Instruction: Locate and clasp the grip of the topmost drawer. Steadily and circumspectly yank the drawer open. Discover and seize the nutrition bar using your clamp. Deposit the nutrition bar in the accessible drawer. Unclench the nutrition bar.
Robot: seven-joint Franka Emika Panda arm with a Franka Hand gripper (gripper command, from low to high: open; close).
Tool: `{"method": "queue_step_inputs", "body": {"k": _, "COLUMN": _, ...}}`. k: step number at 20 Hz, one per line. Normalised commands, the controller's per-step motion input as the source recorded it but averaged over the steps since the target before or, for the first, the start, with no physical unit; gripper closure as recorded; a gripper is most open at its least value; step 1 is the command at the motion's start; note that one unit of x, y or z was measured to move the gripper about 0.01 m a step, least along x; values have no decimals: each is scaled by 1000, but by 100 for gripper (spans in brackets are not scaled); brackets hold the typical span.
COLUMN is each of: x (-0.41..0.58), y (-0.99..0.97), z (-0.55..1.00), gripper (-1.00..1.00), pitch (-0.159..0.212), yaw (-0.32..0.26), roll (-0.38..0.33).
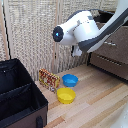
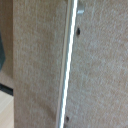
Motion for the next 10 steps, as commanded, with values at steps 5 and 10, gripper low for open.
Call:
{"method": "queue_step_inputs", "body": {"k": 5, "x": 19, "y": 98, "z": 234, "gripper": -100, "pitch": 7, "yaw": -277, "roll": 259}}
{"method": "queue_step_inputs", "body": {"k": 10, "x": 157, "y": 200, "z": 158, "gripper": -100, "pitch": 33, "yaw": -224, "roll": 289}}
